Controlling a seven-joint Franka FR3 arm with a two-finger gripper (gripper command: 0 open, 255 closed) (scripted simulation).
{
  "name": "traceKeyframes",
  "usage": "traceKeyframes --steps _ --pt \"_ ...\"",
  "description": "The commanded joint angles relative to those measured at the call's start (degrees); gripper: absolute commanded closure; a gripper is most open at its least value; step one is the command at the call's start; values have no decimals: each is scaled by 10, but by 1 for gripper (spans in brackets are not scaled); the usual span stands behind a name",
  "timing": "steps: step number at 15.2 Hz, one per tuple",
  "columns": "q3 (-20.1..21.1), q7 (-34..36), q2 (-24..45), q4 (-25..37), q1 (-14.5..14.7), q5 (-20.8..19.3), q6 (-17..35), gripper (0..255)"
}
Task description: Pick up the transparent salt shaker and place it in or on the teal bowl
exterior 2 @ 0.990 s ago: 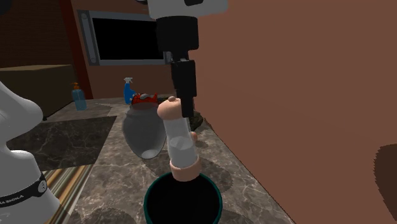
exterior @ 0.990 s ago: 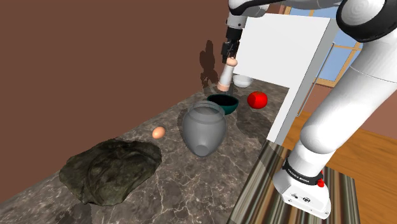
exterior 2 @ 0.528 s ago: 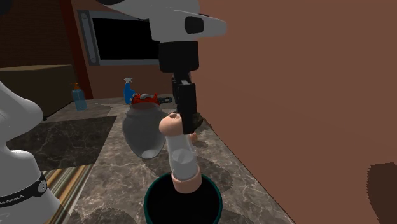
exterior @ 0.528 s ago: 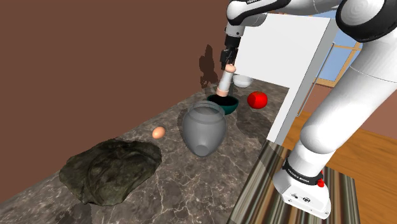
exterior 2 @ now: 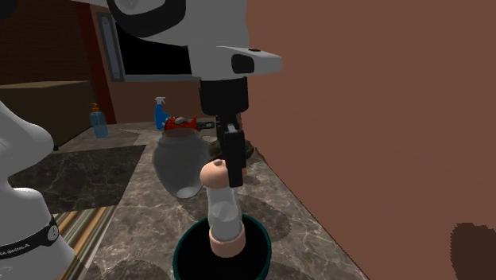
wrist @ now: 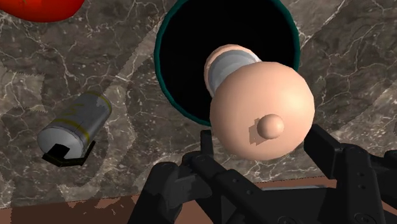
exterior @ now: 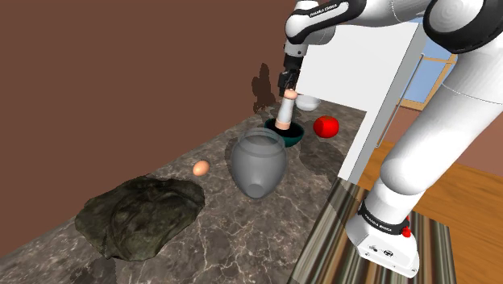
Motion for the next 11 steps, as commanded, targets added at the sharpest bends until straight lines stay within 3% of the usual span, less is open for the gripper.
traceKeyframes --steps 1,5,6,11 --pt "0 0 1 -1 0 0 1 255" --pt "0 0 1 -1 0 0 1 255" --pt "0 0 0 -1 0 0 1 0" --pt "0 0 1 -1 0 0 1 0"
